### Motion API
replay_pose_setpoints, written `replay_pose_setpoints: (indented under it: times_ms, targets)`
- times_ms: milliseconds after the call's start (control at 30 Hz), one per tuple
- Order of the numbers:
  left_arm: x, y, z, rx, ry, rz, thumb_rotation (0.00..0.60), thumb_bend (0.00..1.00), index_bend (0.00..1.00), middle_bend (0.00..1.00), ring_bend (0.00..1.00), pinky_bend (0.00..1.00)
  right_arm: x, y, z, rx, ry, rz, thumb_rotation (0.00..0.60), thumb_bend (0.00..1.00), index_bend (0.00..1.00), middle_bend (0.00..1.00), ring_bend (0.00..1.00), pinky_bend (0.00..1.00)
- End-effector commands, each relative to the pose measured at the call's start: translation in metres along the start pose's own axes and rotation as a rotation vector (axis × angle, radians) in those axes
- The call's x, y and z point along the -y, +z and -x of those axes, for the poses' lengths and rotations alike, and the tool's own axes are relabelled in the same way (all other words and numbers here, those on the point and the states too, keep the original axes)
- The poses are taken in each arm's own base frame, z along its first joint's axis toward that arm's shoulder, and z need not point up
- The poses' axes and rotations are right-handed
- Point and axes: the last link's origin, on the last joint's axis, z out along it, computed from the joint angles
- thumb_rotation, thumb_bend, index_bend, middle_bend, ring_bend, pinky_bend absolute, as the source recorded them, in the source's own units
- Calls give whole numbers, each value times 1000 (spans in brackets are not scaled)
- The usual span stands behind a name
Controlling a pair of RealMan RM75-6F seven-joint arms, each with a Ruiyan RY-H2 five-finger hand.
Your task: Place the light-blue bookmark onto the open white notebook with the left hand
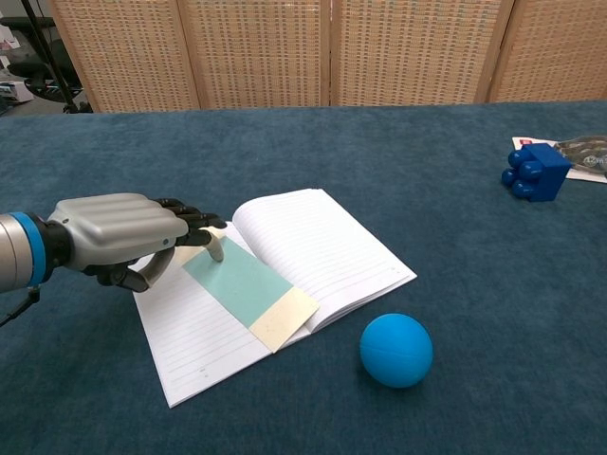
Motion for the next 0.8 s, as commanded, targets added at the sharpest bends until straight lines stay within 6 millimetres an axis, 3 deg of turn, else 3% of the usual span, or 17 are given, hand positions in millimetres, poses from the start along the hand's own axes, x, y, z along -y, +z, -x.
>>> replay_pose_setpoints:
  times_ms: [33, 800]
  targets:
    - [-2, 3, -1, -2, 2, 1, 600, 1000, 211, 0, 0, 1, 0, 0, 0, 1, 0, 0, 600, 91, 0, 0, 0, 0]
    - [-11, 13, -4, -16, 7, 11, 600, 1000, 211, 0, 0, 1, -1, -1, -2, -6, 9, 0, 600, 91, 0, 0, 0, 0]
